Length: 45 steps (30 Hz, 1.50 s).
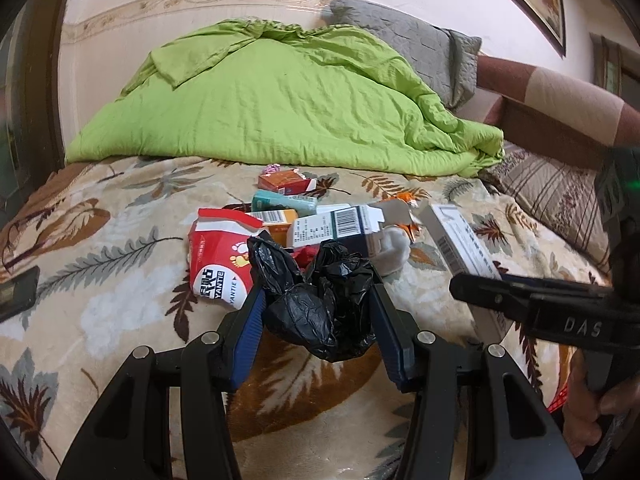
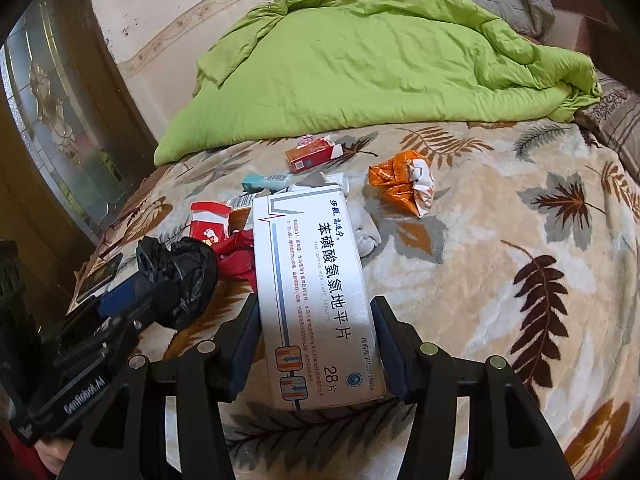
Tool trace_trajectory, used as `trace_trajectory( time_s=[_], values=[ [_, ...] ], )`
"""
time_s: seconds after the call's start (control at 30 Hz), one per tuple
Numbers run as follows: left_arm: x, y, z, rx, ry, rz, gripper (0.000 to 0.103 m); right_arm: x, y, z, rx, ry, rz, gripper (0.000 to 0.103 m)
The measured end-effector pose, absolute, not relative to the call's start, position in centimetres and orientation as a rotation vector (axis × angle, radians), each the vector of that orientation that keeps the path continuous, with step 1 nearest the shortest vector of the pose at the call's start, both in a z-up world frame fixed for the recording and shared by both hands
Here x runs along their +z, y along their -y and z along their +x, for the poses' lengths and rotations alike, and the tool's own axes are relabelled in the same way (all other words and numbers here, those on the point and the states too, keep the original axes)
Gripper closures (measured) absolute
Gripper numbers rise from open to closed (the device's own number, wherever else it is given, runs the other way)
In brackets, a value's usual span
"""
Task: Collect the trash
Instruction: 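Carry the bag and box to the red wastebasket and open both tools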
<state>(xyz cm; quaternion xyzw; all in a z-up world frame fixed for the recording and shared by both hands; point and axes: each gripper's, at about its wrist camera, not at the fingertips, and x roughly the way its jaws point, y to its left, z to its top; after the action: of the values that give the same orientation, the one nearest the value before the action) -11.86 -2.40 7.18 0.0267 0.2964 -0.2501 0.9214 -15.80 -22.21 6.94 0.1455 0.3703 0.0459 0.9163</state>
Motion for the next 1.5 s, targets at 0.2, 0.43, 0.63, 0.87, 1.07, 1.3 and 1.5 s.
trace_trajectory(
  time_s=[0.2,0.43,0.63,0.87,1.07,1.3,1.5],
  values=[
    [7.4,3.5,-12.9,-0.511,-0.589,0.074,0.052,7.3,23.2,-16.9,0.084,-0.733,0.369,0.044],
    [8.4,5.3,-15.2,-0.610,-0.586,0.073,0.052,8.9,25.7,-21.3,0.085,-0.666,0.510,0.044],
    [10.5,9.8,-19.4,-0.839,-0.584,0.102,0.052,10.7,29.8,-28.3,0.040,-0.622,0.592,0.044],
    [12.4,18.5,-26.2,-1.135,-0.601,0.172,0.052,11.2,37.5,-38.6,-0.175,-0.586,0.674,0.044],
    [11.9,26.1,-32.0,-1.336,-0.673,0.253,0.052,9.2,43.5,-46.6,-0.389,-0.577,0.790,0.043],
    [10.7,31.0,-34.5,-1.386,-0.738,0.309,0.027,6.3,47.3,-50.2,-0.505,-0.583,0.901,0.037],
    [10.9,29.3,-32.9,-1.337,-0.726,0.273,0.027,6.8,47.6,-51.0,-0.532,-0.552,0.860,0.026]
  ],
)
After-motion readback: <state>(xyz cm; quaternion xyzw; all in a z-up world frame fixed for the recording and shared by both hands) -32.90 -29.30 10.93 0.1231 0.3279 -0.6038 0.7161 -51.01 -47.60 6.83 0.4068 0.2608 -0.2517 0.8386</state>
